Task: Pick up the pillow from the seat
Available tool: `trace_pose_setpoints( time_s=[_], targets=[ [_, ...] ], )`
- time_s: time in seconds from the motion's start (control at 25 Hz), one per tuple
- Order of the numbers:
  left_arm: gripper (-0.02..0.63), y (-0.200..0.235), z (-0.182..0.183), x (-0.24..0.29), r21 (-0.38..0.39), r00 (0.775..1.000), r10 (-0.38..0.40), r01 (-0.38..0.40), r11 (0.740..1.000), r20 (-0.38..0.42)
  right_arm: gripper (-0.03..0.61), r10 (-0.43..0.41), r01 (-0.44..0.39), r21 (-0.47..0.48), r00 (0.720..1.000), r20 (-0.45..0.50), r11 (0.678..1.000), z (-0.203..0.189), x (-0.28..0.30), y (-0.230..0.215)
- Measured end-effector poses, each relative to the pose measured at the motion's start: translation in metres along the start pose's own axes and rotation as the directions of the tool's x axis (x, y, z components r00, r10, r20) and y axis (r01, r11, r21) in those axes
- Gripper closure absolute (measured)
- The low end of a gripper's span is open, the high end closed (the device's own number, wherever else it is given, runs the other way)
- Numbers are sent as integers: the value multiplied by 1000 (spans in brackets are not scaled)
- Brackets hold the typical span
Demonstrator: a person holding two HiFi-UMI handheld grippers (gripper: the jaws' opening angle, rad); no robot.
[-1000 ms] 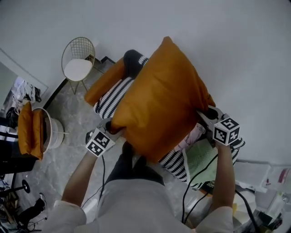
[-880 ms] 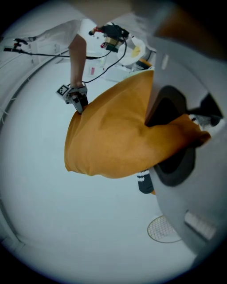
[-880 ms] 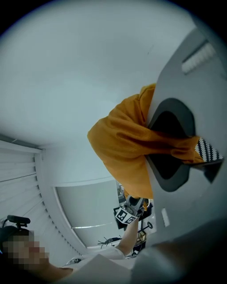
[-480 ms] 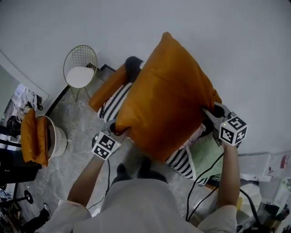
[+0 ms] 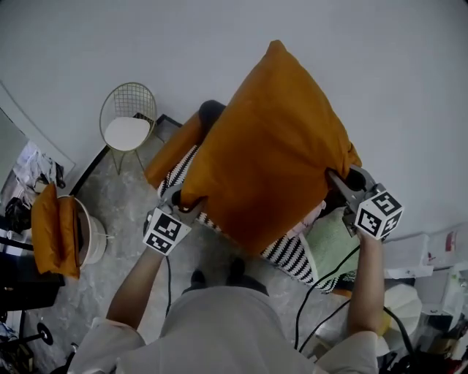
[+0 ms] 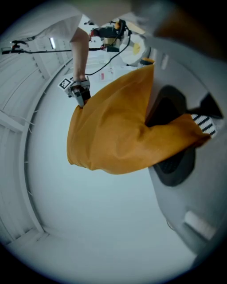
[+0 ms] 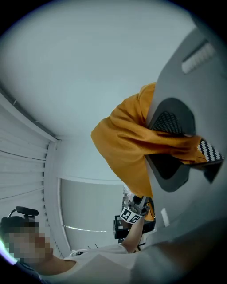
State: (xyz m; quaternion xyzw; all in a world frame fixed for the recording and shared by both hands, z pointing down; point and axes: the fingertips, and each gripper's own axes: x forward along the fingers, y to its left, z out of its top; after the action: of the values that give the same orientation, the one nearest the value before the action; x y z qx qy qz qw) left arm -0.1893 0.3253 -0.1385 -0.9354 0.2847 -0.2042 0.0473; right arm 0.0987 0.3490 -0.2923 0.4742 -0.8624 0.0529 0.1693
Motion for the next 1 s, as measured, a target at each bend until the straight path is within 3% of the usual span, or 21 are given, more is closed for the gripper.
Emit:
trace_pose_setpoints(
  time_s=[0.32,0.64,1.0],
  targets=[
    [465,6,21,-57,82,996,-26,19,996,89,477,-101,104,-26,991,86,994,33,-45,67],
    [465,-9,41,-80,143,986,-72,50,988,148,477,-200,203,-3,969,147,979,37,-91,103],
    [466,-50,78,-94,159,978,-74,42,986,197,477,-218,231,-42,954,205,972,54,-154,114]
  ],
)
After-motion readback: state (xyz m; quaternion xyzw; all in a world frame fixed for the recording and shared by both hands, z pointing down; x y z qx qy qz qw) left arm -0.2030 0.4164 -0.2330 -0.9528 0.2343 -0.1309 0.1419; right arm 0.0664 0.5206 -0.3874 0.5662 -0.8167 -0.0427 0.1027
